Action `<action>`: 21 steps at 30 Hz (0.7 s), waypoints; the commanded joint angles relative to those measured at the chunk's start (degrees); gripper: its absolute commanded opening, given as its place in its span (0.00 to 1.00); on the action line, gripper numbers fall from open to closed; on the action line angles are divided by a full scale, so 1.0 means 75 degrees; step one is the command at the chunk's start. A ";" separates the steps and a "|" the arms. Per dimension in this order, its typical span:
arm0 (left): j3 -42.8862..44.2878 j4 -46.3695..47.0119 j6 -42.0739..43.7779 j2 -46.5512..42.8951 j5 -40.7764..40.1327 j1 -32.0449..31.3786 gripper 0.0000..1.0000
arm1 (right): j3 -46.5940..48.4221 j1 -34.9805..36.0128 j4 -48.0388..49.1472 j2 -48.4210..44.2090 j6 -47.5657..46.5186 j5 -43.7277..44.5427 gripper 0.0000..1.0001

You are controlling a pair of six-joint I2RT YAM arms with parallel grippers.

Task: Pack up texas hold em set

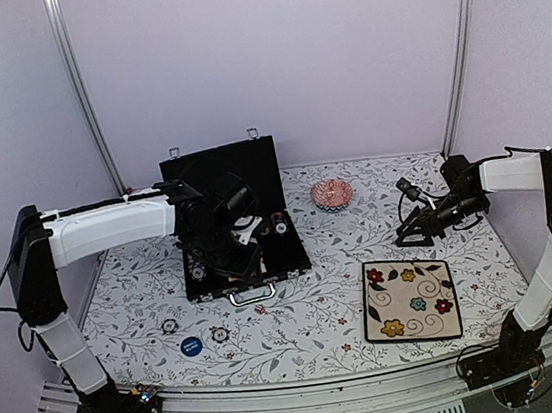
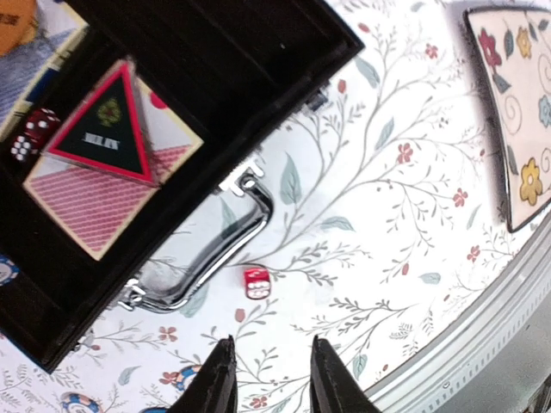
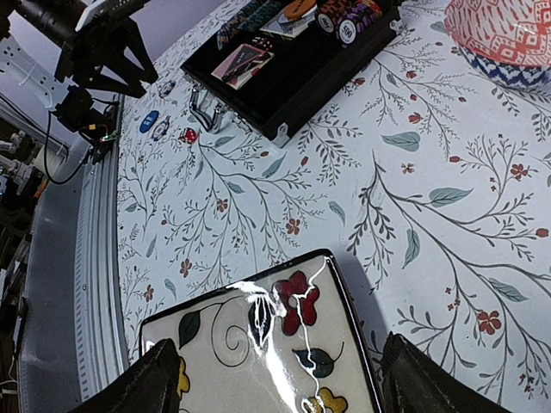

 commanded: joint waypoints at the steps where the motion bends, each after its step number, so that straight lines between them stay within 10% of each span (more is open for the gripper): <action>1: -0.0143 0.0057 -0.0254 0.0453 0.0171 -0.0418 0.31 | 0.0188 0.0048 -0.0076 -0.0059 -0.0058 -0.0049 0.81; 21: -0.0065 0.0095 -0.0652 0.1677 -0.0213 -0.0516 0.27 | 0.0168 0.0049 -0.0076 -0.0079 -0.0082 0.0022 0.81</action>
